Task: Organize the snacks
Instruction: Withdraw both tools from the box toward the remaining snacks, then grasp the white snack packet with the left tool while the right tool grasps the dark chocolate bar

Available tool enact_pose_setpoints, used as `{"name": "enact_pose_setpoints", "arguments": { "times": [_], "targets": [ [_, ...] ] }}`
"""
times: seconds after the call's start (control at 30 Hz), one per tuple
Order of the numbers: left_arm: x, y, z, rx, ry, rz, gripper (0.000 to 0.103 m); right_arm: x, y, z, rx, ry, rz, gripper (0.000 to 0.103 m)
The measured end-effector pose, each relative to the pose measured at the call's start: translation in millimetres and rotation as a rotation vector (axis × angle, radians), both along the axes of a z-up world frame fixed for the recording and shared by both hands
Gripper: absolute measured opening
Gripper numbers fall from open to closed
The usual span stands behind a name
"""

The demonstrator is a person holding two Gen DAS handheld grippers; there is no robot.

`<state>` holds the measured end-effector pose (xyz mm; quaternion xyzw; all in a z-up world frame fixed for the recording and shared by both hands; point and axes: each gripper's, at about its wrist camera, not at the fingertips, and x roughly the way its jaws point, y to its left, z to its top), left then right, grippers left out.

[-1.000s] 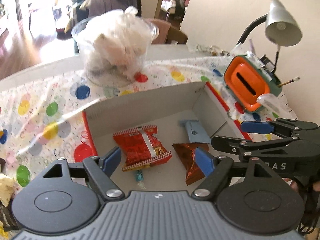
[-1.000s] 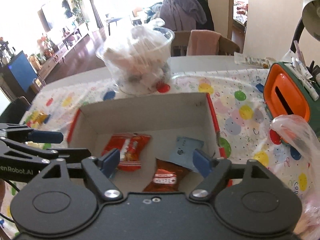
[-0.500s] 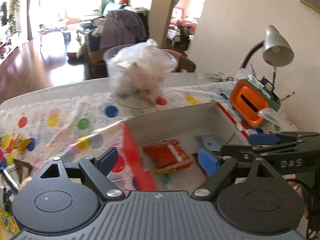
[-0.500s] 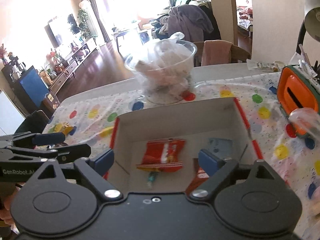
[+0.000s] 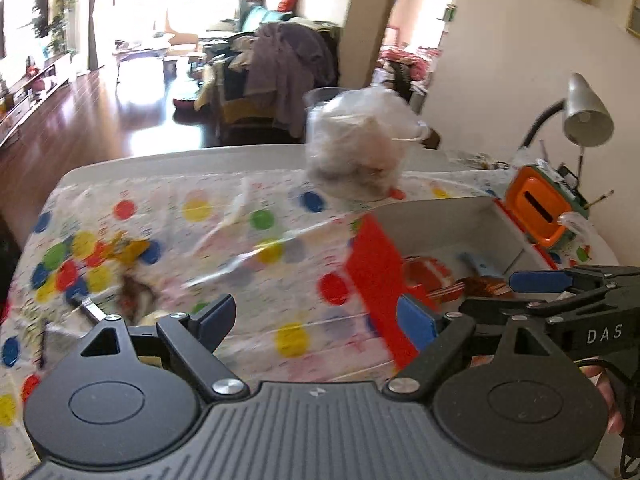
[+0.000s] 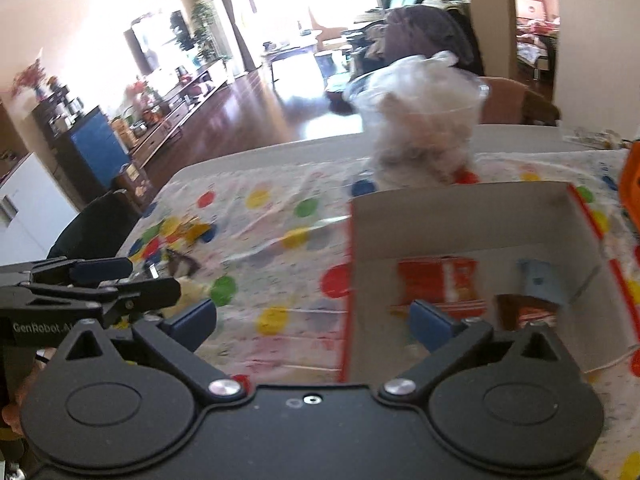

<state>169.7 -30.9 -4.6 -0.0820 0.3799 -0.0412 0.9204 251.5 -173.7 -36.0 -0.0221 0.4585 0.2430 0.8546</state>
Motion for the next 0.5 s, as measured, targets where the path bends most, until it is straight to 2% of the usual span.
{"name": "enact_pose_setpoints", "arguments": {
  "times": [0.07,0.27,0.5],
  "targets": [
    [-8.6,19.5,-2.6,-0.005,-0.002,0.023,0.101,-5.2,16.5,-6.3,-0.001,0.011,0.018,0.103],
    [-26.6,74.5,-17.2,-0.027,0.019,0.086,0.102,-13.9,61.3,-24.6,0.005,0.037,0.082,0.103],
    [-32.9,136.1,-45.4,-0.045,0.115,0.199,0.102,-20.5,110.4,-48.2,-0.021,0.062,0.166,0.103]
  ]
}}
